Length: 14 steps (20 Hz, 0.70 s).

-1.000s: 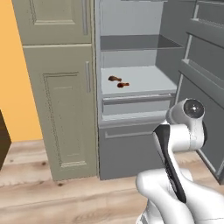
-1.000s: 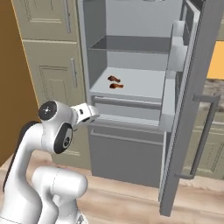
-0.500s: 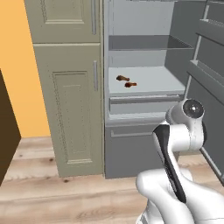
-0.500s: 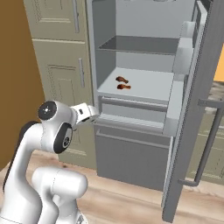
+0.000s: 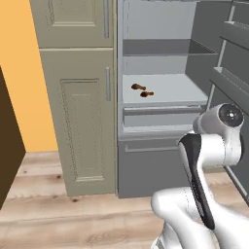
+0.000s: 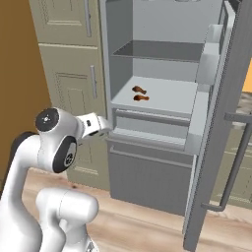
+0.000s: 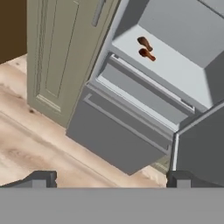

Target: Place the chicken drumstick on the counter behind the older chicken drumstick on the same shelf of the fridge to maintain FIFO order. Close the fridge door when finished.

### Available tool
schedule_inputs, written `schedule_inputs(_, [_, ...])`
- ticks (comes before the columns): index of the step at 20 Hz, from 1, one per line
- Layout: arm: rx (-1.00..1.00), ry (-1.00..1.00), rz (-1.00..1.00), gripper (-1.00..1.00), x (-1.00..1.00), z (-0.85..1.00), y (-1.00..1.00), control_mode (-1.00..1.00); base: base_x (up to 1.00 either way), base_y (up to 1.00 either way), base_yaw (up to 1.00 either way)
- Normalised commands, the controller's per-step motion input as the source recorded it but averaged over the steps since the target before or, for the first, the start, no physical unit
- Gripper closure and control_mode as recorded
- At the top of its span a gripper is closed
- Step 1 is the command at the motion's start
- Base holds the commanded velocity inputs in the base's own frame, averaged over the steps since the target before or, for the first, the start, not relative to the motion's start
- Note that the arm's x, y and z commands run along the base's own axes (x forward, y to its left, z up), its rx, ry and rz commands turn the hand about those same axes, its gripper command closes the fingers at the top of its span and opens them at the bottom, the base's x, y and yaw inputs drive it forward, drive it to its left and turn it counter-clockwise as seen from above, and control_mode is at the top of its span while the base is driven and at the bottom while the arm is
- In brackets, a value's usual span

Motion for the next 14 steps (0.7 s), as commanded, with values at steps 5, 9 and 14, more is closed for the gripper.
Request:
schedule_inputs(5, [0.17,-0.38,-0.13,-1.0,-1.0,0.13,-0.62,-1.0,0.0,0.0,0.0])
schedule_inputs(9, [0.2,-0.38,-0.14,-1.0,-1.0,0.04,-0.94,-1.0,0.0,0.0,0.0])
schedule_inputs(14, [0.15,-0.4,-0.11,-1.0,-1.0,0.0,-0.73,-1.0,0.0,0.0,0.0])
